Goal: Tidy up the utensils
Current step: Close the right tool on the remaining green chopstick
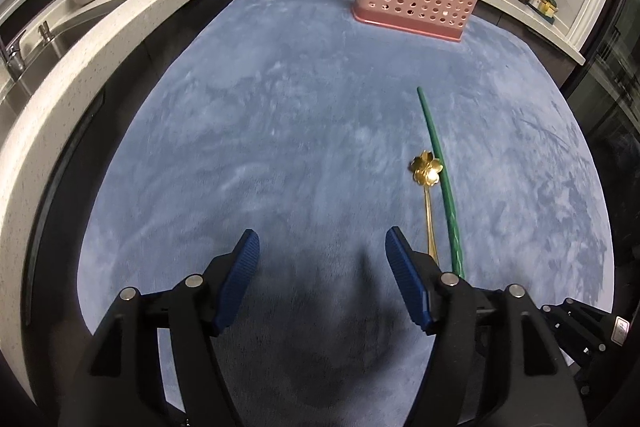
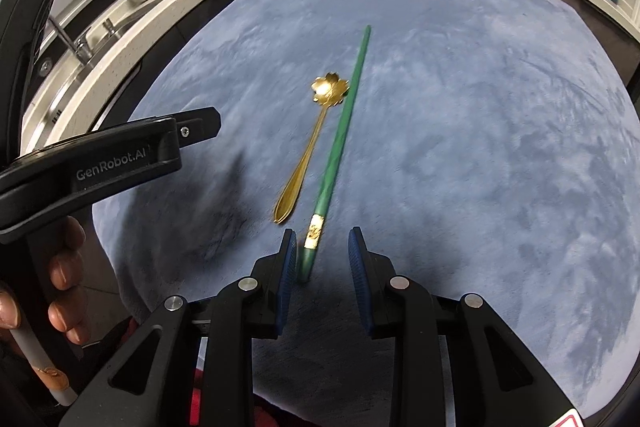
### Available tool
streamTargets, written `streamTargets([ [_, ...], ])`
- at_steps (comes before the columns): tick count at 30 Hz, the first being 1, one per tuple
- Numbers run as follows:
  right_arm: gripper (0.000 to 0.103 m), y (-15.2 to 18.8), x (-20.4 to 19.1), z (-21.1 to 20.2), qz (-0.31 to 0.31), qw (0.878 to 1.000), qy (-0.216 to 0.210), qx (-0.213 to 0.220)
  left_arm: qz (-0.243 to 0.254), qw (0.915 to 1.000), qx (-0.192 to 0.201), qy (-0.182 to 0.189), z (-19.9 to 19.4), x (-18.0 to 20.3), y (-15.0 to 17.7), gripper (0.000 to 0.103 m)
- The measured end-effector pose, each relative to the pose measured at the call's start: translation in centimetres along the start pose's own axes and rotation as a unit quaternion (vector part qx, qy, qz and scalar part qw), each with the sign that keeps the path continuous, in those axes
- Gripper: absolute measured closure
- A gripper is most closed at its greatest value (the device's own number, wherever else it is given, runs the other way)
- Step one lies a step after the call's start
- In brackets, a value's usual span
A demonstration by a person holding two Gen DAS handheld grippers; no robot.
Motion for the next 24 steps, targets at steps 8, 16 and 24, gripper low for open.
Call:
streamTargets([
  [8, 0.076, 0.2, -0.5, 1.0, -0.007, 1.000, 0.003, -0.007, 0.000, 1.0000, -0.007, 0.001, 0.2, -0.1, 0.7, 0.038],
  [16, 0.086, 0.3, -0.4, 1.5, -0.007, 1.000, 0.014, -0.009, 0.000, 0.9999, -0.012, 0.000, 0.3, -0.1, 1.0, 0.037],
  [24, 0.096, 0.4, 0.7, 1.2, 0.013, 1.000, 0.021, -0.001, 0.007, 0.9999, -0.014, 0.002, 0.4, 0.3, 1.2, 0.037],
])
Point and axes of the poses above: each gripper's, at about its wrist camera, not at the fingertips, and z roughly the way its jaws point, x to its right, y to its underside, the point moved 2 cm from there along z, roughly the way its jaws point, and after that the axes turned 9 degrees about -y, right-handed, at the moved point
